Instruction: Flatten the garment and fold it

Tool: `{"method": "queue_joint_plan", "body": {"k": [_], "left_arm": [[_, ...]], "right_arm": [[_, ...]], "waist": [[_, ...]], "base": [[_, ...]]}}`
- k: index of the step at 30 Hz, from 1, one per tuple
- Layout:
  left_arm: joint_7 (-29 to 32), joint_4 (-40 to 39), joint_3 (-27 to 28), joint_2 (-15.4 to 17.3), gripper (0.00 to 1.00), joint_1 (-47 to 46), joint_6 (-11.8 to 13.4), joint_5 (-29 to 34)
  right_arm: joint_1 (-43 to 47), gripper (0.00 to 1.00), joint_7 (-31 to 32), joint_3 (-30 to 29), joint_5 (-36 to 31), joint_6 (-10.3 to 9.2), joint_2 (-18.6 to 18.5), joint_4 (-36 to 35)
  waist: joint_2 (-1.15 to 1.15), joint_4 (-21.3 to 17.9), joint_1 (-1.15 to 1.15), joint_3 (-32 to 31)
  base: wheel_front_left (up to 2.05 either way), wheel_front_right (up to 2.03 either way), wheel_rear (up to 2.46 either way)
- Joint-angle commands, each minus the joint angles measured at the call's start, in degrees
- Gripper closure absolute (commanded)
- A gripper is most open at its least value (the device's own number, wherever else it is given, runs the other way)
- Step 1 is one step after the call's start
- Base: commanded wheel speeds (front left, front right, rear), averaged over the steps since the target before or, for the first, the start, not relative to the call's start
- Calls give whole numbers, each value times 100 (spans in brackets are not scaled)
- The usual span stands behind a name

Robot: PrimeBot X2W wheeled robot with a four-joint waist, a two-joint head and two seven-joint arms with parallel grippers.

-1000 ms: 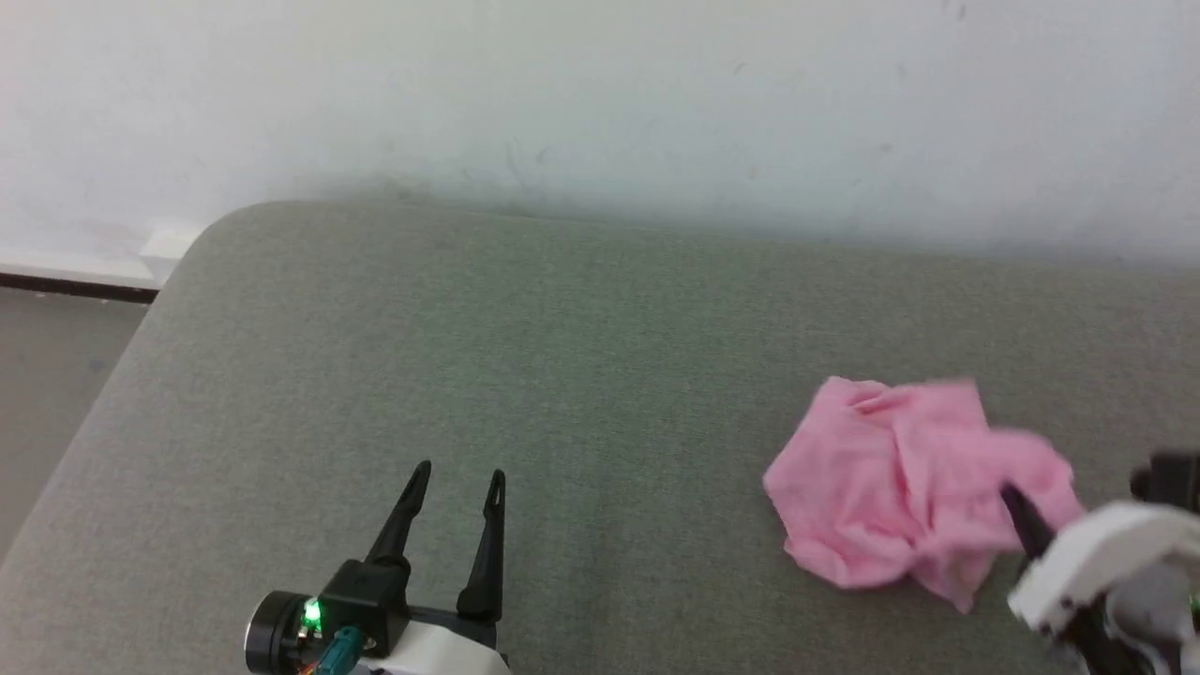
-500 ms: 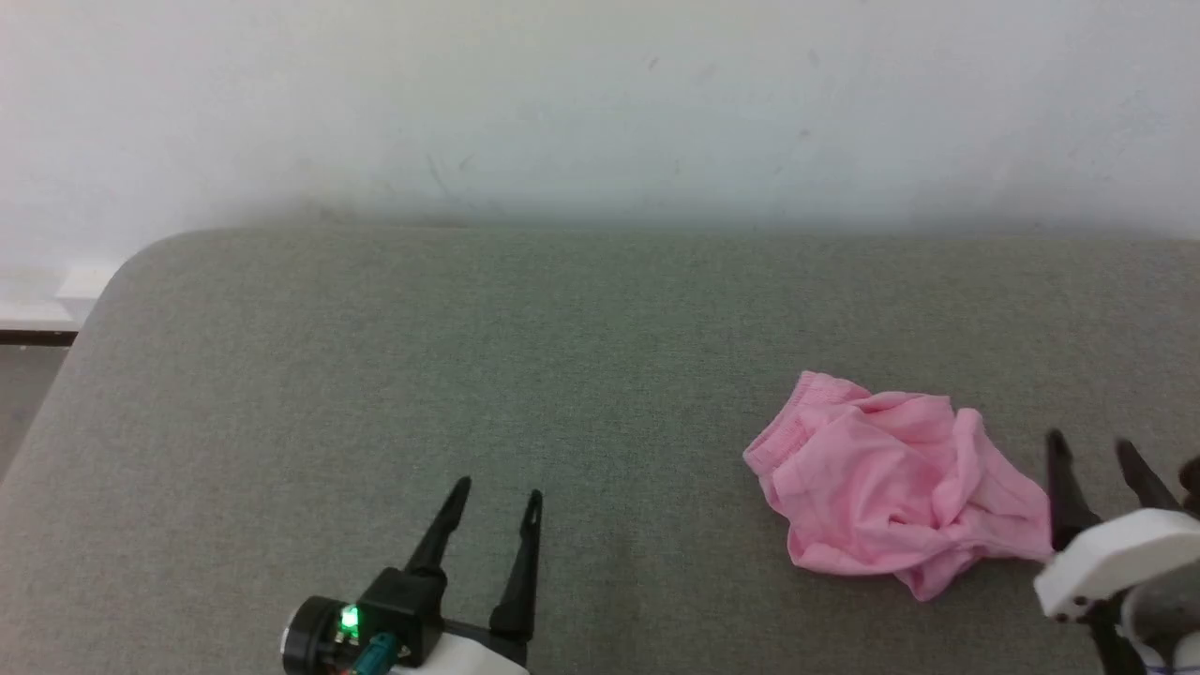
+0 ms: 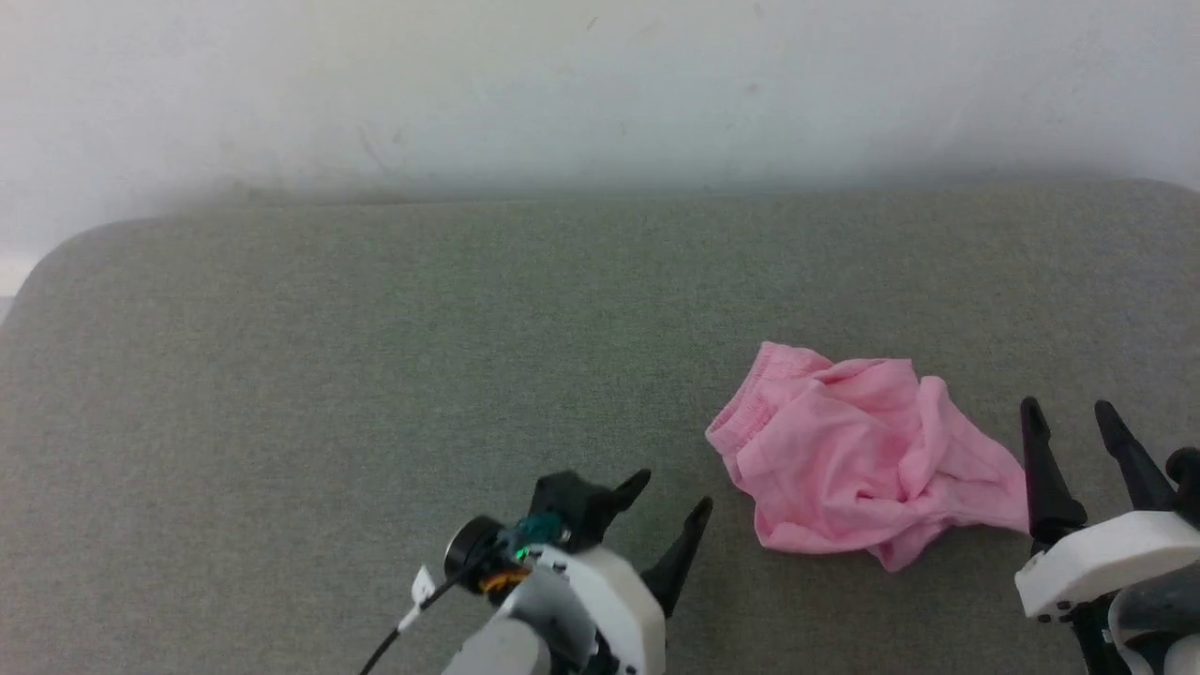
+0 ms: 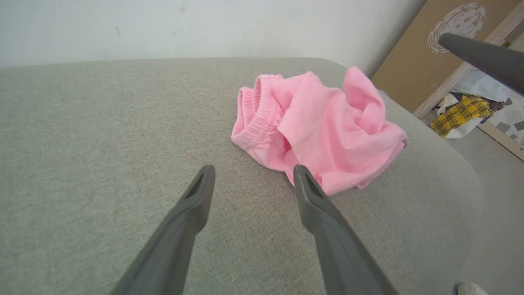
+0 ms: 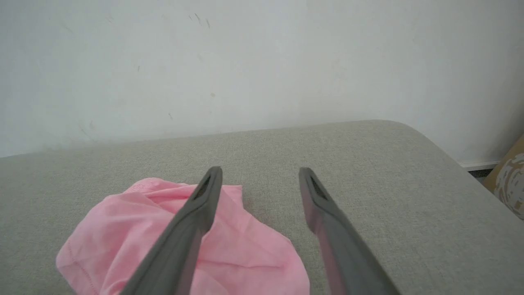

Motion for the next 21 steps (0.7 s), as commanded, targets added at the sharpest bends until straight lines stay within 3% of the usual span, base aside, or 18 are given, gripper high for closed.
{"method": "queue_joint_plan", "body": {"k": [1, 10, 18, 19, 20, 21], "left_arm": [[170, 119, -87, -22, 0, -431, -50, -12], [1025, 1361, -650, -36, 0, -2328, -144, -335], [1105, 2211, -1170, -37, 0, -2848, -241, -684], [1046, 2281, -1211, -37, 65, -2868, -246, -744], [949, 2319, -1237, -37, 100, -2879, -254, -825], [830, 2344, -1251, -37, 100, -2892, -257, -891]], "right_arm": [[-10, 0, -2, 29, 1, -5, 1, -50], [-257, 0, -134, 214, 114, -5, 1, 34], [-379, 0, -269, 216, 139, -5, 2, 215], [-385, 0, -286, 203, 141, -5, 2, 231], [-385, 0, -300, 185, 141, -5, 2, 243], [-382, 0, -309, 174, 133, -5, 2, 248]], "waist": [[-1, -261, 0, 291], [-1, -798, 0, 865], [-1, -950, 0, 1028], [-1, -938, 0, 1028], [-1, -910, 0, 1019], [-1, -867, 0, 1007]], "base": [[0, 0, 0], [0, 0, 0], [0, 0, 0], [0, 0, 0], [0, 0, 0], [0, 0, 0]]}}
